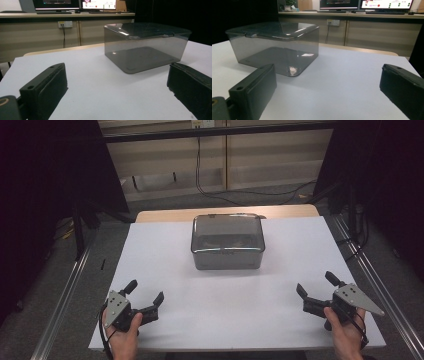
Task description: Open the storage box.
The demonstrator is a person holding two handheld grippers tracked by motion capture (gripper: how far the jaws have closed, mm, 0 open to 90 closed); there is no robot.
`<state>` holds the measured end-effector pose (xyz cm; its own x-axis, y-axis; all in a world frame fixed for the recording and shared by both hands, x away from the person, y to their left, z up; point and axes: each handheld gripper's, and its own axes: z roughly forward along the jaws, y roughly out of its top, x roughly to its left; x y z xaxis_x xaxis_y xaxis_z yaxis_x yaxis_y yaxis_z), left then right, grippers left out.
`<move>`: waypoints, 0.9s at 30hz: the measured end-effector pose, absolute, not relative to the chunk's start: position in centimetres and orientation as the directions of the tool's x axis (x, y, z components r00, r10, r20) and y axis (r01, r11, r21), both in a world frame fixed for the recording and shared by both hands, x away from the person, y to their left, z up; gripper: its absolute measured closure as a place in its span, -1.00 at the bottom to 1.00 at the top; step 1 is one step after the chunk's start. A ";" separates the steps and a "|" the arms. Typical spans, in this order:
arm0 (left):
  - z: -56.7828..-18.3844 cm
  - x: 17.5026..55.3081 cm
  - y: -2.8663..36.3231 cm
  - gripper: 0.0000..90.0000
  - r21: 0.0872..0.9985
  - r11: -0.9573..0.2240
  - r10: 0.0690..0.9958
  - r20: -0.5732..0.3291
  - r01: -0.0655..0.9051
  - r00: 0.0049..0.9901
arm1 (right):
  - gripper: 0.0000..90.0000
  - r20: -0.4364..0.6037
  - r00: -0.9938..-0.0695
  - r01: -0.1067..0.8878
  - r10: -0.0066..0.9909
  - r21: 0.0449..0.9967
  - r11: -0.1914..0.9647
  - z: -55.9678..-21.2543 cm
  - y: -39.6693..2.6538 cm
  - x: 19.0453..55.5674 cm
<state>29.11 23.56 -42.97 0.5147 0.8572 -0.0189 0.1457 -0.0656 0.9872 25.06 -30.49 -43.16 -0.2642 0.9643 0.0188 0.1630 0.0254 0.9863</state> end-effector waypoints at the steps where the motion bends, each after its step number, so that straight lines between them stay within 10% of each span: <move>1: -43.0 29.1 23.6 -0.94 0.987 -0.062 0.858 -0.022 0.146 0.513 | -0.99 0.018 -0.264 0.163 0.964 0.986 0.026 -43.2 -30.5 25.1; 27: -42.9 28.5 23.1 -0.92 0.987 -0.057 0.884 -0.021 0.152 0.467 | -0.99 -0.004 -0.350 0.163 0.937 0.984 0.066 -42.5 -28.1 26.2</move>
<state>28.54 23.11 -42.93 0.4672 0.8839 -0.0206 0.1516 -0.0571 0.9868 26.24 -28.05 -42.52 -0.3504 0.9366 -0.0043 0.1632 0.0656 0.9844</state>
